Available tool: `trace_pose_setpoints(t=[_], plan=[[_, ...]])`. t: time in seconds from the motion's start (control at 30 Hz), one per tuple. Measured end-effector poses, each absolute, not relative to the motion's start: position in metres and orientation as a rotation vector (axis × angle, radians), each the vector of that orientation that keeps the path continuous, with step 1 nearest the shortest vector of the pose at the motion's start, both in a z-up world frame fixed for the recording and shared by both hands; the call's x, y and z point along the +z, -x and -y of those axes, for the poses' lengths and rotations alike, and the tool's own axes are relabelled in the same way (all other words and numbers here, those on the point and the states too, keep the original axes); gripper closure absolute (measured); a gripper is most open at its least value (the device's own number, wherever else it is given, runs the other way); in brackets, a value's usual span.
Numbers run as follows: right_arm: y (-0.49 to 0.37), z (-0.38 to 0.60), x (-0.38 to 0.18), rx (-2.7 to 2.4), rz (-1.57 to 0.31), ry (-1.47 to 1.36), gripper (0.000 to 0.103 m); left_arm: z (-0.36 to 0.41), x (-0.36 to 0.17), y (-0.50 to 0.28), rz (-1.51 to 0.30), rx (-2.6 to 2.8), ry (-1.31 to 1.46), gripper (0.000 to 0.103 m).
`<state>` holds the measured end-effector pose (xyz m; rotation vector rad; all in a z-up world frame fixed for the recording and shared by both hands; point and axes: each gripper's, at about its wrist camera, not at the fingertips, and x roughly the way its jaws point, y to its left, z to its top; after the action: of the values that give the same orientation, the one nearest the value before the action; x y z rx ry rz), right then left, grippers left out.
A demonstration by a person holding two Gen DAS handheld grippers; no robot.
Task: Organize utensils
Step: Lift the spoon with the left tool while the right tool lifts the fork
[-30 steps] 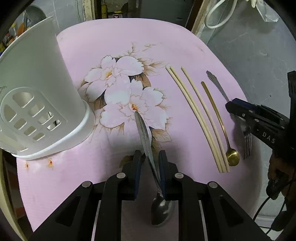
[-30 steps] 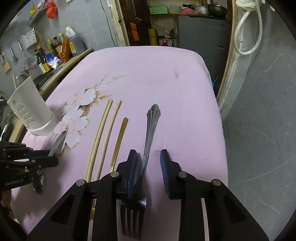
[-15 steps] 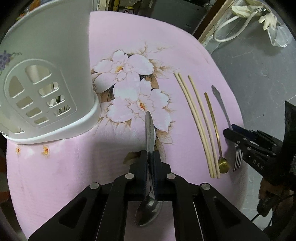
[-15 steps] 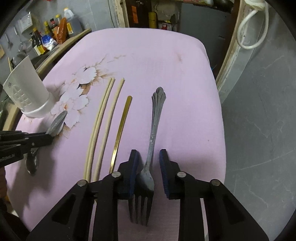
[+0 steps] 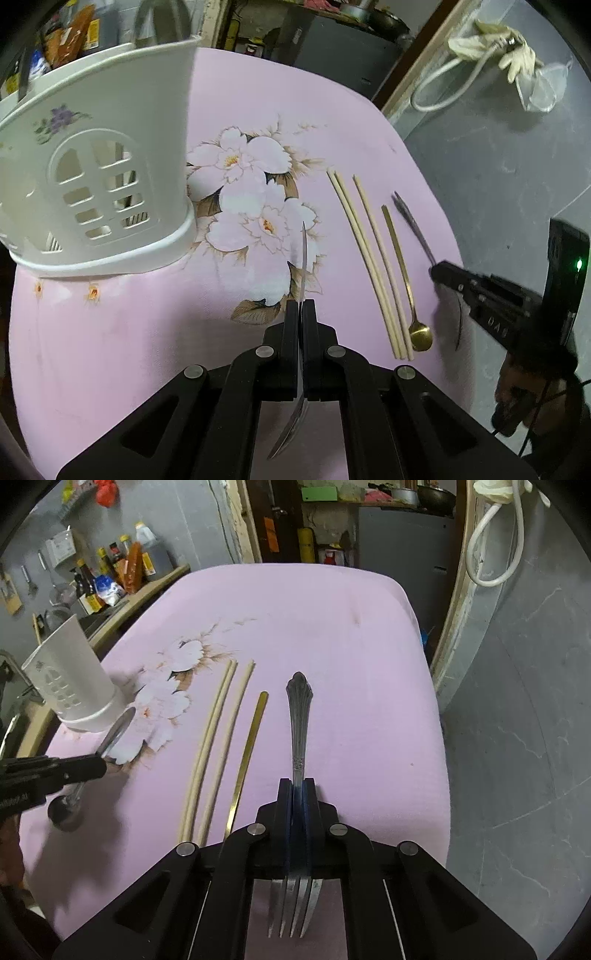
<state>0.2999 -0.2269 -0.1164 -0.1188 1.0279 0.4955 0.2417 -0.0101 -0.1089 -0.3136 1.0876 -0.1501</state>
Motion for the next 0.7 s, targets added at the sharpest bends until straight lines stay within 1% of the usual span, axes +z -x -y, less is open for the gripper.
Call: trace_pose_setpoints(t=[0.1,0.2,0.4,0.7], plan=[[-0.293,0.228,-0.113,0.523,-0.992,0.098,0.100,0.005,-0.102,-0.236,-1.054,-0.149,0.331,0.103],[-0.291,0.223,-0.116,0.533,-1.007,0.127,0.100,0.002,-0.098,-0.232,-1.042,-0.155,0.339,0.103],[-0.303,0.216,-0.125,0.547,-1.062,0.116,0.099,0.012,-0.108,-0.243,-1.069,-0.150,0.341,0.103],[-0.318,0.205,-0.127,0.562,-1.079,0.164,0.098,0.004,-0.121,-0.248,-1.103,-0.126,0.392,0.103]])
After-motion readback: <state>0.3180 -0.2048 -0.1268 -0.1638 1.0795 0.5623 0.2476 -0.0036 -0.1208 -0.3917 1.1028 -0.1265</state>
